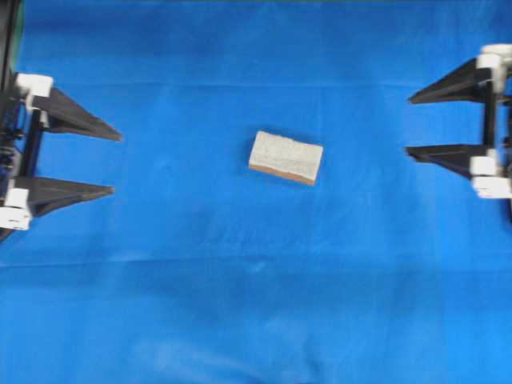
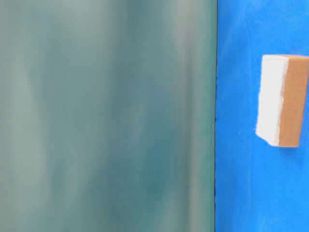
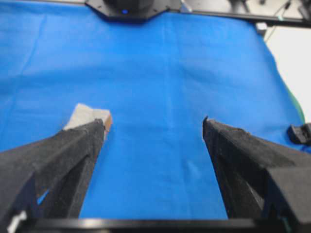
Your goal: Hand over the sponge with the left arm and wipe it with the right arm.
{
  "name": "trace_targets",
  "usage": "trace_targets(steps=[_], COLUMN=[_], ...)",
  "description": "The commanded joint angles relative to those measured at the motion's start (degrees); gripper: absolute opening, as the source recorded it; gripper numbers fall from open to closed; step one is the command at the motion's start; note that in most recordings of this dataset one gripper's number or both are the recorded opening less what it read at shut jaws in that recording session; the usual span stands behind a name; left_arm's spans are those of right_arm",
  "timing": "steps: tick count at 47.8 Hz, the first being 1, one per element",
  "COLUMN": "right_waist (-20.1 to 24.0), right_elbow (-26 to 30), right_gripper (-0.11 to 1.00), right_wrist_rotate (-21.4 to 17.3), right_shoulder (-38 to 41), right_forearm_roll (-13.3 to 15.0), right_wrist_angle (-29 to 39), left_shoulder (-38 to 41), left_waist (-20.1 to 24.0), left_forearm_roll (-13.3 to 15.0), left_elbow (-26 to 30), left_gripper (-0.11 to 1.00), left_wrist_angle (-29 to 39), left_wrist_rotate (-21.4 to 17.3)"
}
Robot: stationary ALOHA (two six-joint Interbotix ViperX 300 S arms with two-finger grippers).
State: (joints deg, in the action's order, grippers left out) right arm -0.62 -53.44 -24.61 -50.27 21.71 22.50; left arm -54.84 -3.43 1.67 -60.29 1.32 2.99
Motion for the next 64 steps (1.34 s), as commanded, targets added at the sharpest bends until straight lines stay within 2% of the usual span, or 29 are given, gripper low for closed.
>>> trace_targets(steps=[1,14,24,30,64], right_waist=[0.1,0.1,0.2,0.1,0.1], right_elbow=[-1.8,-10.2,-14.3,-16.3,-16.4], right_gripper=[0.74,0.74,0.74,0.74,0.74], right_wrist_rotate=[0.1,-0.1,-0.5,-0.6,-0.6], right_shoulder=[-4.2,-15.9,-18.5,-19.6,-20.3], right_forearm_roll=[0.1,-0.1,-0.4,-0.7,-0.8], right_wrist_angle=[0.0,0.3,-0.1,-1.3,-1.5], left_shoulder=[-3.2,-15.0,-19.8,-20.8,-21.2], left_waist=[0.2,0.3,0.2,0.3,0.9], left_forearm_roll=[-0.3,-0.2,-0.3,-0.2,-0.2], left_elbow=[-0.9,-7.3,-10.5,-11.8,-12.3], left_gripper=[0.79,0.79,0.79,0.79,0.79], left_wrist_angle=[1.3,2.6,6.6,6.8,7.0], left_wrist_rotate=[-0.4,-2.4,-2.4,-2.4,-2.4])
